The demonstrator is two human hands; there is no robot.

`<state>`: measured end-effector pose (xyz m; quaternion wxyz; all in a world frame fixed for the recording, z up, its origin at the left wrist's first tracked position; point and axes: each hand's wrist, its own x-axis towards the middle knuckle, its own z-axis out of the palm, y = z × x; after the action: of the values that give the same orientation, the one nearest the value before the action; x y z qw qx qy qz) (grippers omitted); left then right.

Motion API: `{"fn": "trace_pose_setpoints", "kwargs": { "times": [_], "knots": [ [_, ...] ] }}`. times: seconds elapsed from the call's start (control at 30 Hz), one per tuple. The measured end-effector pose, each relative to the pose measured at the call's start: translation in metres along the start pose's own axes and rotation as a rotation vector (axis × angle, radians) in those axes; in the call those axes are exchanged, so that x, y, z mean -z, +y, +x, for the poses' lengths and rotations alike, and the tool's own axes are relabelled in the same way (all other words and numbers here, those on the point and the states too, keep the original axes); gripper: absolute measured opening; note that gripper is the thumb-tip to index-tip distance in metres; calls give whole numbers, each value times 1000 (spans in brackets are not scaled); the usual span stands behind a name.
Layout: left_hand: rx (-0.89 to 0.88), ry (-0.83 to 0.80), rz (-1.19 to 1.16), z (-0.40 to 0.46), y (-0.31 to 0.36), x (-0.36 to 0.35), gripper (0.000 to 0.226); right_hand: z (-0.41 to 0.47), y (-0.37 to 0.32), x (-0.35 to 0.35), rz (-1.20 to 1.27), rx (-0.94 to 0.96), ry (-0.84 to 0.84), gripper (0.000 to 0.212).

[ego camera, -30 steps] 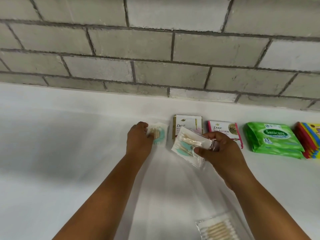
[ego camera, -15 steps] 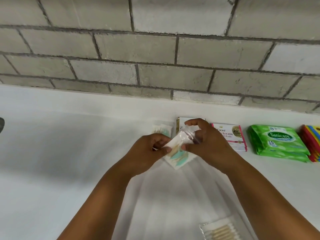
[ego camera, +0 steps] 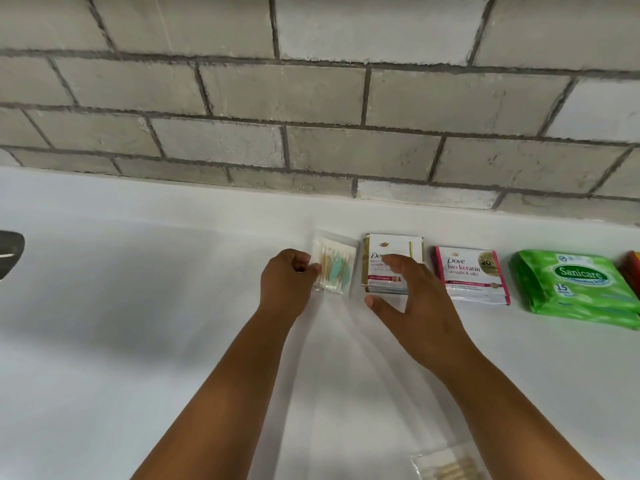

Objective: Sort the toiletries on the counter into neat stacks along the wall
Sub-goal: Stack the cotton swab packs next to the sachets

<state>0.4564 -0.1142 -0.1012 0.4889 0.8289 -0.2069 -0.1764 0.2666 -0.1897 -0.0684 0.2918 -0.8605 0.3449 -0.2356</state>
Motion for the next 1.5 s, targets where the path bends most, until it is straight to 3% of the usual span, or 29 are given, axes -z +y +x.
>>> {"fn": "trace_pose_setpoints", "kwargs": {
  "times": [0.2,0.47,0.77,1.0,1.3,1.5],
  "knots": [
    [-2,89,136,-3,2,-11,11,-20,5,6,-46,4,-8,59],
    [-25,156,285,-31,16,-3,41,-54,-3,31,-61,-62,-30,58],
    [-192,19,258,-145,22,9,31,-115,-8,68,-103,-167,-54,54],
    [-225,-30,280,-230,-1,26,26,-170,34,87,-299,-420,-258,62],
    [-176,-44,305,-299,-20,23,26,-203,48,83,-351,-303,-163,71],
    [-241,-108,412,-334,-17,18,35,-206,58,90,-236,-248,-166,51]
  ]
}}
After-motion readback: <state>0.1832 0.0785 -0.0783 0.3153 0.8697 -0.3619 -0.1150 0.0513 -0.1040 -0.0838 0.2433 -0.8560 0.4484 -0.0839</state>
